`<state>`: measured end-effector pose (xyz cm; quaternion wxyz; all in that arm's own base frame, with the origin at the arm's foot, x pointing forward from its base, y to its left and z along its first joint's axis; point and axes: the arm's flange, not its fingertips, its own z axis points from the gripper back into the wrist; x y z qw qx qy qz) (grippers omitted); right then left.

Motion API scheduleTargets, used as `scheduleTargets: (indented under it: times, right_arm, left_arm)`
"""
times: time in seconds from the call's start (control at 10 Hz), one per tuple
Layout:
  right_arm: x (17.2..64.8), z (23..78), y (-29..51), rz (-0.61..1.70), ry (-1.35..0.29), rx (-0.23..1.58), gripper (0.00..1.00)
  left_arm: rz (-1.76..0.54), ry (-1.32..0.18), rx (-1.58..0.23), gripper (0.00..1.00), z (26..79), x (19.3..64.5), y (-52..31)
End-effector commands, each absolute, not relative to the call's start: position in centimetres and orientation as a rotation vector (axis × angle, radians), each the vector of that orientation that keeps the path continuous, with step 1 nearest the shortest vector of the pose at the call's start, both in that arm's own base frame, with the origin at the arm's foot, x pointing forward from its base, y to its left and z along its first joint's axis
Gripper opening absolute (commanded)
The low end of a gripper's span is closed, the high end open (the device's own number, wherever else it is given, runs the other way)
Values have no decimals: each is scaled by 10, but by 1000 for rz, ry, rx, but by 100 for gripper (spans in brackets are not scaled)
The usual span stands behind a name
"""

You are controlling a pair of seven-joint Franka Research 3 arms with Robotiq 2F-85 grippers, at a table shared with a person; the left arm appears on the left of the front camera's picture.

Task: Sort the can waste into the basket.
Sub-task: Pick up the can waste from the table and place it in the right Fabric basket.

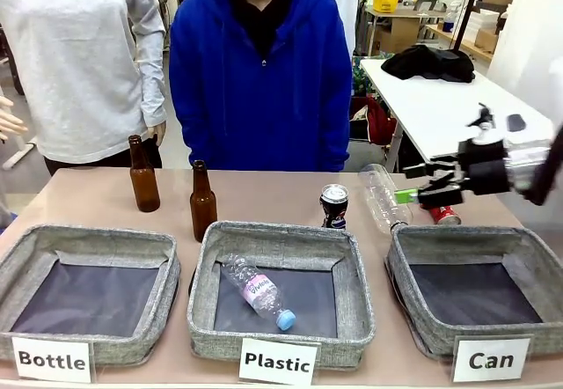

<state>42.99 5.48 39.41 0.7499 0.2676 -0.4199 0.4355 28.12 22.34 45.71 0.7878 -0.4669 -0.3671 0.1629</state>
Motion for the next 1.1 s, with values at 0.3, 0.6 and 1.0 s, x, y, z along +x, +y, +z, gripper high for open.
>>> scheduleTargets:
  times: [0.3, 0.6, 1.0]
  right_arm:
    - [476, 344, 112, 1109, -830, 439, 100]
    - [487, 316, 132, 1136, -750, 451, 100]
    - [434, 397, 32, 1127, -737, 422, 100]
  left_arm:
    - [350, -802, -1014, 100, 457, 281, 222]
    - [350, -802, -1014, 100, 457, 281, 222]
    - [350, -802, -1014, 100, 457, 281, 222]
